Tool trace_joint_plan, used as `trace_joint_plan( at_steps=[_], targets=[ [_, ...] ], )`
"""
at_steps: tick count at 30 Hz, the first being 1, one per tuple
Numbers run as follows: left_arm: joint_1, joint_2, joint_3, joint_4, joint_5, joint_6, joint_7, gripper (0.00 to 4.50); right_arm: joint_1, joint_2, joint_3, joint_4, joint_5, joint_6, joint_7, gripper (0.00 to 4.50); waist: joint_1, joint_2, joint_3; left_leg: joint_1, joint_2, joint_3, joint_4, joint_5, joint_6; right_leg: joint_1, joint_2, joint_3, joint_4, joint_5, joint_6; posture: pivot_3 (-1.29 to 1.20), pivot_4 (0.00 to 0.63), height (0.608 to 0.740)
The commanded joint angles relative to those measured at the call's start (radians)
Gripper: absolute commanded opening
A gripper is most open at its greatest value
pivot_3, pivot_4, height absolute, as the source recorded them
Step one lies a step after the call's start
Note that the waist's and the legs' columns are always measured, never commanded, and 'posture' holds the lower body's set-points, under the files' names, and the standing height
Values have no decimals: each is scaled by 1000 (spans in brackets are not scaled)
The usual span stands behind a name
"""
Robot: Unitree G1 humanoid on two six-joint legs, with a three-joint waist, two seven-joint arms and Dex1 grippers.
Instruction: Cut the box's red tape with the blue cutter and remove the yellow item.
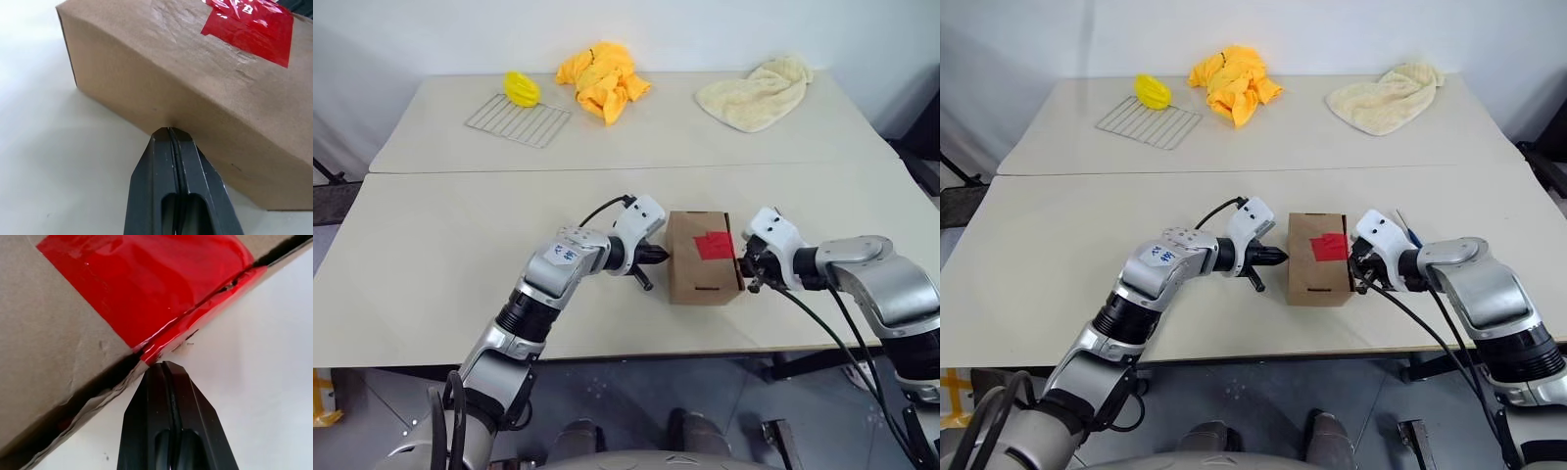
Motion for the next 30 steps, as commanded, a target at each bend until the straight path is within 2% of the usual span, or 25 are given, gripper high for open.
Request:
trace_joint_plan(
  at_steps=[1,8,13,18,19,20,24,28,30],
  targets=[
    [11,-2,-6,-61,-4,-2,-1,0,-3,-19,-5,-7,-16,-28,-2,20,-1,0,0,0,0,0,0,0,0,0,0,0,0,0,0,0,150,740],
    [27,55,33,-65,5,-12,5,0,-35,-108,-49,75,-98,-78,-41,20,-1,0,0,0,0,0,0,0,0,0,0,0,0,0,0,0,150,740],
    [-4,106,66,-22,6,-55,-8,0,-21,-190,-99,69,-101,-87,-28,20,-2,0,0,0,0,0,-1,0,0,-1,0,0,0,0,0,0,150,740],
    [-82,56,139,24,-60,-75,-37,0,-81,-148,-212,-29,10,152,-62,20,0,0,0,-1,0,0,0,0,0,-1,0,0,0,0,0,0,150,740],
    [-95,44,150,32,-72,-75,-43,0,-100,-131,-230,-43,30,208,-77,374,0,0,0,-1,0,0,0,0,0,-1,0,0,0,0,0,0,150,740],
    [-111,29,161,42,-86,-75,-50,0,-121,-112,-249,-61,54,273,-90,523,-1,0,0,-1,0,0,0,0,0,-1,0,0,0,0,0,0,150,740],
    [-175,-21,167,97,-116,-92,-87,0,-204,-10,-319,-115,132,561,-148,1897,0,0,0,-1,0,0,0,0,0,-1,0,0,0,0,0,0,150,740],
    [-202,-38,84,161,-81,-146,-146,0,-207,91,-360,-133,150,674,-230,3204,0,0,0,-1,0,0,0,0,0,-1,0,0,1,0,0,0,150,740],
    [-196,-32,39,175,-51,-181,-167,0,-184,91,-358,-149,175,678,-247,3927,0,0,0,-1,0,0,0,0,0,-1,0,0,0,0,0,0,150,740]
  ],
)
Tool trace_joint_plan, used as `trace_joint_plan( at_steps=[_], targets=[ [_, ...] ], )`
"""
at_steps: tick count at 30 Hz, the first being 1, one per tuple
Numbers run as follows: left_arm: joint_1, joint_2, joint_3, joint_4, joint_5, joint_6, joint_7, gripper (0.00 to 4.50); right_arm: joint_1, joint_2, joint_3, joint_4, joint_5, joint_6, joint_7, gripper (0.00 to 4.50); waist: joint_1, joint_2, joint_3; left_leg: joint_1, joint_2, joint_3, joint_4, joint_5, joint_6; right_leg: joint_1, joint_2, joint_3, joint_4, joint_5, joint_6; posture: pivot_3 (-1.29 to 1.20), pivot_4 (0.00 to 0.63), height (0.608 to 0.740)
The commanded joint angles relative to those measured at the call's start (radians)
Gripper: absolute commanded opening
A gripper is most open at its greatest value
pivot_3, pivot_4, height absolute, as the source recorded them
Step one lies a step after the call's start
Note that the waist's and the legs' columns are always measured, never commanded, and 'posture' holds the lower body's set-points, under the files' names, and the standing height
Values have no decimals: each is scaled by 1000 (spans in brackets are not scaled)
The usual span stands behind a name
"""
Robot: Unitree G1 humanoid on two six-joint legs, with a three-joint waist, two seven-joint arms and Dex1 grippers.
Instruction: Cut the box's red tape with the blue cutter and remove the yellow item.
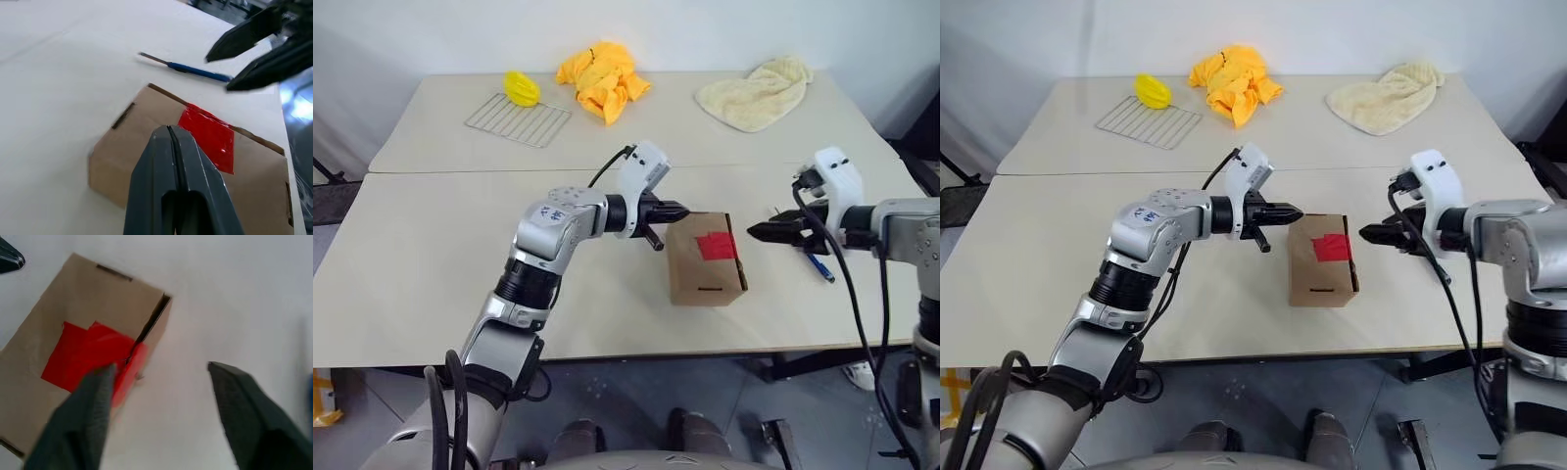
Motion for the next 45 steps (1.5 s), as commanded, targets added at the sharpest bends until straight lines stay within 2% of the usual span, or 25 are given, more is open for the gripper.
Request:
trace_joint_plan(
  at_steps=[1,2,10,19,25,29,36,40,45],
  targets=[
    [-4,2,-81,5,47,-74,-47,0,27,-16,-34,-54,49,19,-40,4281,0,0,0,0,0,0,0,0,0,0,0,0,0,0,0,0,150,740],
    [2,1,-97,7,55,-84,-55,0,39,-20,-37,-54,61,19,-49,4434,-1,0,0,0,0,0,0,0,0,-1,0,0,0,0,0,0,150,740],
    [19,-4,-147,24,100,-118,-66,0,111,-65,-37,-67,151,19,-107,4434,-2,0,0,0,0,1,-1,0,0,-1,0,0,0,0,0,0,150,740],
    [20,-3,-148,48,138,-146,-65,0,156,-105,-9,-77,197,19,-121,4434,0,0,0,0,0,0,0,0,0,-1,0,0,0,0,0,0,150,740],
    [35,2,-149,39,143,-144,-65,0,233,-182,68,-54,166,-27,-115,4434,3,0,0,0,0,0,0,0,0,0,0,0,0,0,0,0,150,740],
    [49,9,-151,27,146,-136,-65,0,300,-257,150,-7,120,-121,-108,4434,4,0,0,1,0,0,0,0,0,1,0,0,-1,0,0,0,150,740],
    [68,22,-146,4,148,-118,-62,0,347,-308,200,43,72,-221,-92,4434,1,-2,-1,3,0,0,1,0,0,3,0,1,0,0,0,0,150,740],
    [77,26,-142,-13,149,-105,-56,0,346,-326,154,67,80,-257,-64,4434,2,-2,-1,3,0,0,2,0,0,4,0,1,0,0,0,0,150,740],
    [83,30,-138,-27,150,-95,-53,0,287,-298,-16,126,159,-231,-18,4434,0,-2,-1,3,0,0,1,0,0,3,0,1,0,0,0,0,150,740]
  ],
)
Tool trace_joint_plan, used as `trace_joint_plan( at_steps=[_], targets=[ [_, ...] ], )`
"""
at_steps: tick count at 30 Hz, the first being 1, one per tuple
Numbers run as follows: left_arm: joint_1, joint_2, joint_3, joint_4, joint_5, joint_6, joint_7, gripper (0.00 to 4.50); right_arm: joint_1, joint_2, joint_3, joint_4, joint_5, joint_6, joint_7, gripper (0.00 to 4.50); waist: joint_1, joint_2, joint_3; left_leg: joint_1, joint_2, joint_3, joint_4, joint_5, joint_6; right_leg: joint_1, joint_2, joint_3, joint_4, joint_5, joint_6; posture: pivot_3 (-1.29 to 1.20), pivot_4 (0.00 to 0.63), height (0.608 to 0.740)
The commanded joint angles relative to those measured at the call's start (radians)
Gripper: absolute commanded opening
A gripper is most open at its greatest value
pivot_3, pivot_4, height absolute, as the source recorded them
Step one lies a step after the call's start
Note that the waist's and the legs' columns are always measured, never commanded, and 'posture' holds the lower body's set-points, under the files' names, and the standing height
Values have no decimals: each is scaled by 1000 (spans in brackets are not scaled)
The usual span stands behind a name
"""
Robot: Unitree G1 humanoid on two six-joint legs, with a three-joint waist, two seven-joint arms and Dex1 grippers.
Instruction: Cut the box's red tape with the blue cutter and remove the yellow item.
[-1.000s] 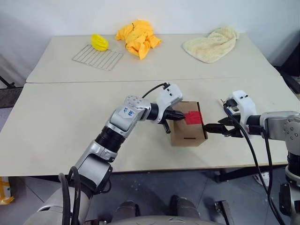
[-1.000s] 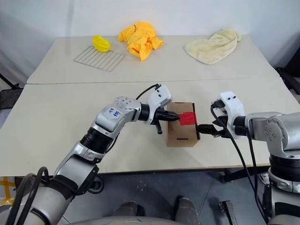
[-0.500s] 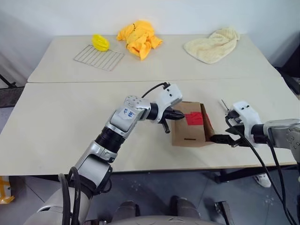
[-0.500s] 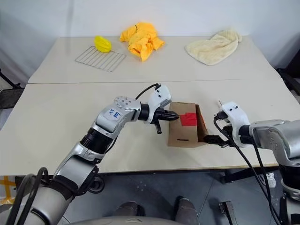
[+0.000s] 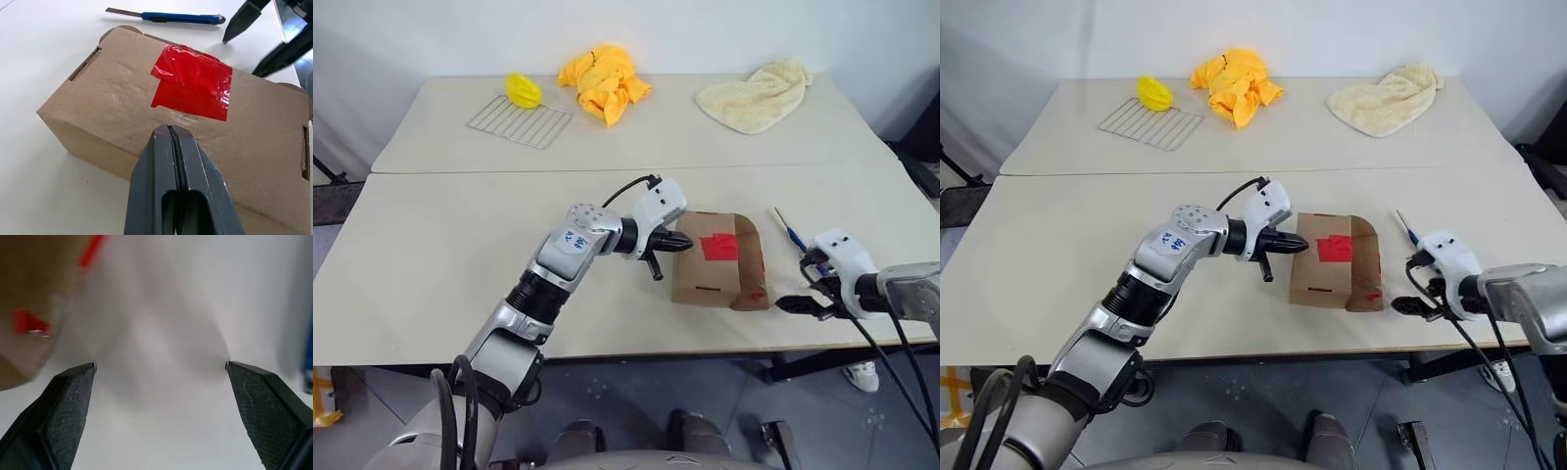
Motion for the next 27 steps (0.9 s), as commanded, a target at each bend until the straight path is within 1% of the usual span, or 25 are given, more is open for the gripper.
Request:
trace_joint_plan(
  at_steps=[1,4,7,12,18,23,27],
  targets=[
    [21,10,-8,-11,16,22,8,0,-74,10,-160,39,70,50,38,4434,-1,0,0,0,0,0,0,0,0,0,0,0,0,0,0,0,150,740],
    [22,9,-6,-14,17,24,9,0,-134,39,-222,90,118,106,54,4434,-2,0,0,0,0,0,0,0,0,0,0,0,0,0,0,0,150,740],
    [30,10,-6,-26,16,30,11,0,-165,72,-239,126,149,148,64,4434,-1,0,0,0,0,0,0,0,0,0,0,0,0,0,0,0,150,740],
    [52,16,-11,-74,10,65,10,0,-135,113,-200,161,182,178,100,4434,-1,0,0,0,0,0,0,0,0,0,0,0,0,0,0,0,150,740],
    [81,46,-11,-171,-4,133,8,0,-111,152,-221,181,219,191,120,4434,-3,0,0,0,0,0,-1,0,0,0,0,0,0,0,0,0,150,740],
    [99,64,-14,-228,-16,186,10,0,-104,177,-184,229,221,155,147,4434,-1,0,0,0,0,0,0,0,0,0,0,0,0,0,0,0,150,740],
    [116,81,-22,-262,-27,216,8,0,-135,211,-155,297,210,120,163,4434,-3,0,0,0,0,0,-1,0,0,0,0,0,0,0,0,0,150,740]
  ],
)
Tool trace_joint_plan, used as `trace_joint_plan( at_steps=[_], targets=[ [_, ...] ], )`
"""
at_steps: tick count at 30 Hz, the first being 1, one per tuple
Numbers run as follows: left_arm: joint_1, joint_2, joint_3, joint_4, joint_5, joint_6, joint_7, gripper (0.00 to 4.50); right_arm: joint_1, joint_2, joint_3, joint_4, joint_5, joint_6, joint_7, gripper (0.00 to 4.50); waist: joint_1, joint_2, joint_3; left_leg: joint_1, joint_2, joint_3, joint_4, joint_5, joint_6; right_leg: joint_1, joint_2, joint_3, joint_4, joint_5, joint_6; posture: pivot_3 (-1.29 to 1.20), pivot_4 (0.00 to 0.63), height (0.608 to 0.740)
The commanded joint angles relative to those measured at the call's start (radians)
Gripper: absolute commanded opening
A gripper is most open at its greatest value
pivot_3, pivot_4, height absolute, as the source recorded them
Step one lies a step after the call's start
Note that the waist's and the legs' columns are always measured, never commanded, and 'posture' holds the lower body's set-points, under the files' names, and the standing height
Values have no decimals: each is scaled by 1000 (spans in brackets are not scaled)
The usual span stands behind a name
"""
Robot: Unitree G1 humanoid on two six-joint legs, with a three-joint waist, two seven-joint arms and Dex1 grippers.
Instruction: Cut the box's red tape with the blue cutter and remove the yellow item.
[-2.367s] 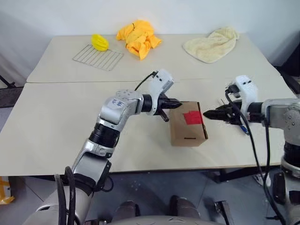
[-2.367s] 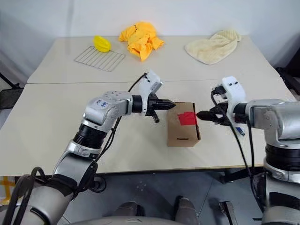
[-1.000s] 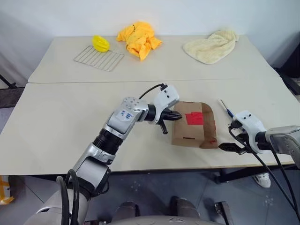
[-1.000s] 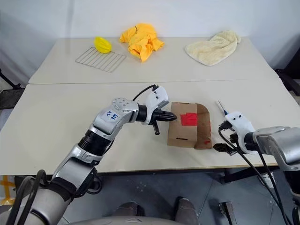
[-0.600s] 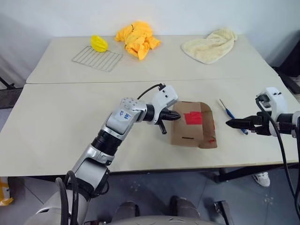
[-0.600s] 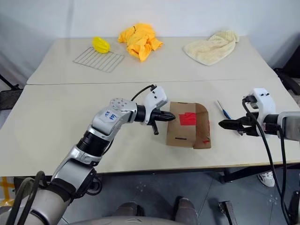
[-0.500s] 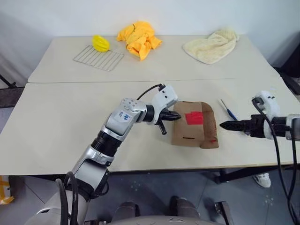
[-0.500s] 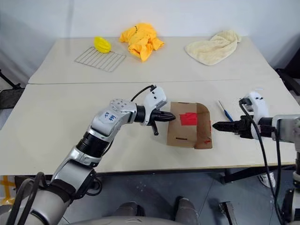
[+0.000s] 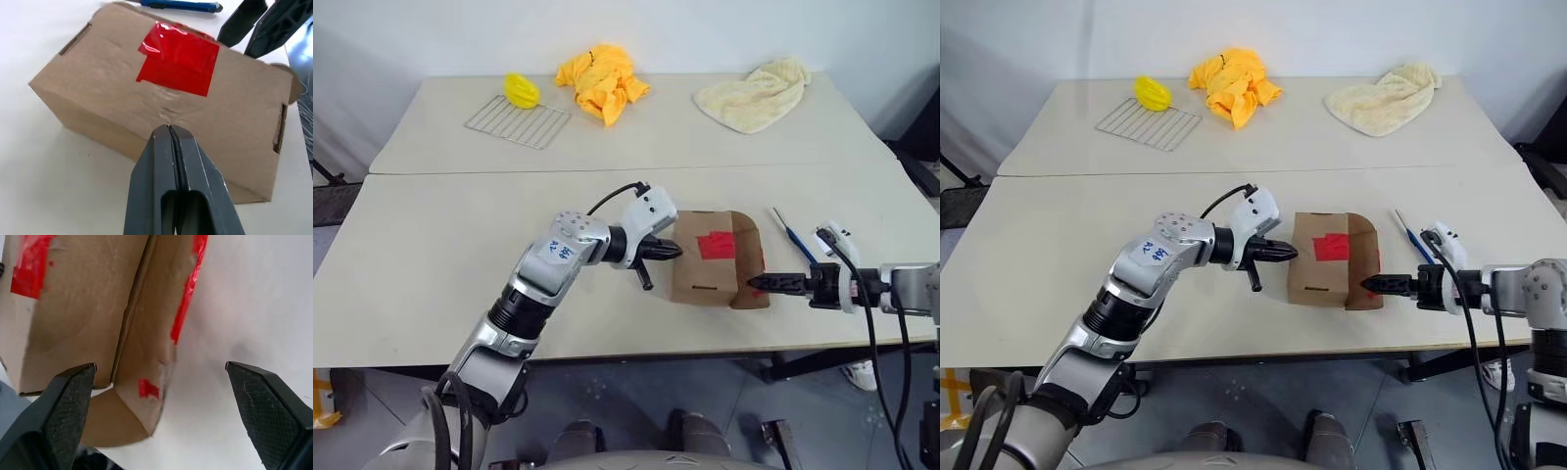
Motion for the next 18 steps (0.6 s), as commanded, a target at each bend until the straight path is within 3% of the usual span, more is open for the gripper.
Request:
trace_joint_plan(
  at_steps=[1,18],
  targets=[
    [29,18,-29,-34,-10,46,-7,0,-29,19,23,37,1,-31,20,4434,-1,0,0,0,0,0,0,0,0,0,0,0,0,0,0,0,150,740],
    [8,14,-52,-24,-19,47,-11,0,-202,129,176,332,-102,-205,130,4434,-31,-3,-3,5,0,2,0,0,0,3,0,3,2,1,-1,0,150,740]
  ],
)
